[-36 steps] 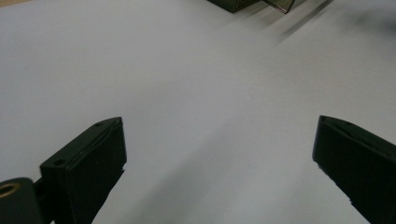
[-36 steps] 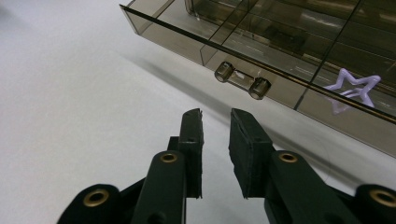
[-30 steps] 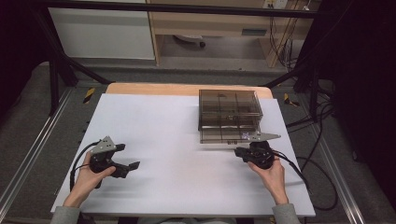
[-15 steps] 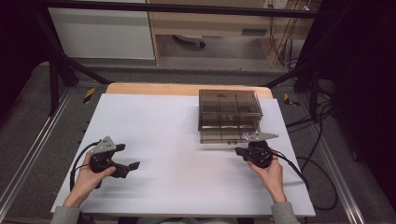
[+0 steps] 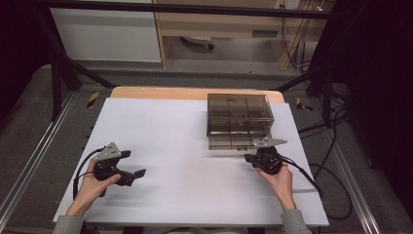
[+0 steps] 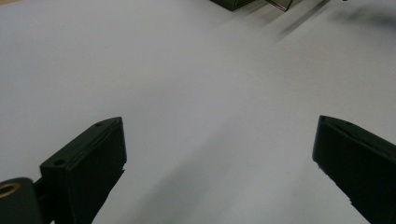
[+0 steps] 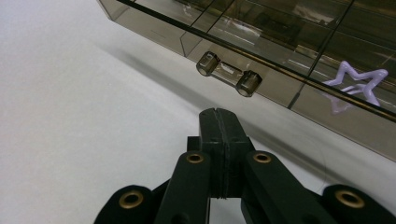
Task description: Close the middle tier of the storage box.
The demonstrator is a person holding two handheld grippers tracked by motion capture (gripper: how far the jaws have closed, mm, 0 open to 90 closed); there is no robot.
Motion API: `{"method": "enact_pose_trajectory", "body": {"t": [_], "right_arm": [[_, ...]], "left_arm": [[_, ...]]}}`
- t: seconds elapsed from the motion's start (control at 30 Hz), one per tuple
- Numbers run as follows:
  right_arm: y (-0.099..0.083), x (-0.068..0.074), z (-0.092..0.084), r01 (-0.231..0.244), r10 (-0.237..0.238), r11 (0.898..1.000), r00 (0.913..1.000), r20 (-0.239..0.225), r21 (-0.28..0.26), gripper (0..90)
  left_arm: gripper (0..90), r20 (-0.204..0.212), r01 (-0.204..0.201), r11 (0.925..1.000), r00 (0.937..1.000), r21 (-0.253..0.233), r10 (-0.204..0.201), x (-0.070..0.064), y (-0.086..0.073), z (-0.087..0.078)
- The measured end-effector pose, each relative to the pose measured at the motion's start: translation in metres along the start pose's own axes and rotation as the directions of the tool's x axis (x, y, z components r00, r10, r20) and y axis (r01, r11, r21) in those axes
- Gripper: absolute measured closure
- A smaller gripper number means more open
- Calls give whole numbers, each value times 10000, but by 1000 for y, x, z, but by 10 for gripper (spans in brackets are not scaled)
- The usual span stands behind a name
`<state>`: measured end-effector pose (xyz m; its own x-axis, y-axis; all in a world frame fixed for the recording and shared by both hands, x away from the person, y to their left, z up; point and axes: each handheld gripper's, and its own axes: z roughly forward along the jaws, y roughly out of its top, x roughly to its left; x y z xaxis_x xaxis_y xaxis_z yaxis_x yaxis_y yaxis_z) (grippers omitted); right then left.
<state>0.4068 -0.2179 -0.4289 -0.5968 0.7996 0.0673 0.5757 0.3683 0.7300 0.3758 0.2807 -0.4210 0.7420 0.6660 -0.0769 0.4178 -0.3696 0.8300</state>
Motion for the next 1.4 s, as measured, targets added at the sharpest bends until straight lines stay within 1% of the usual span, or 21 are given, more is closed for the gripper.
{"method": "enact_pose_trajectory", "body": {"t": [0.43,0.63,0.77,1.0,1.17,1.27,1.4], "right_arm": [[0,-1,6,111,-111,9999,9999,121,57,900],[0,-1,9,172,-170,9998,9997,188,-106,900],[1,-2,11,209,-207,9998,9995,238,-78,900],[1,-3,14,303,-295,9993,9989,357,-227,900],[1,-3,15,291,-283,9993,9990,345,-242,900],[2,-3,13,210,-198,9989,9994,295,-418,900],[3,-4,12,255,-234,9982,9990,378,-538,900]], "left_arm": [[26,8,2,10000,10000,38,-2,0,-1,1],[26,5,-14,10000,10000,56,14,0,-1,1],[26,3,-15,10000,10000,57,15,0,-1,1],[26,-7,-26,10000,10000,60,26,0,-1,1],[26,-8,-6,10000,10000,44,6,0,-1,1],[26,-17,-16,10000,10000,60,16,0,-1,1],[26,-13,-7,10000,10000,33,7,0,-1,0]]}}
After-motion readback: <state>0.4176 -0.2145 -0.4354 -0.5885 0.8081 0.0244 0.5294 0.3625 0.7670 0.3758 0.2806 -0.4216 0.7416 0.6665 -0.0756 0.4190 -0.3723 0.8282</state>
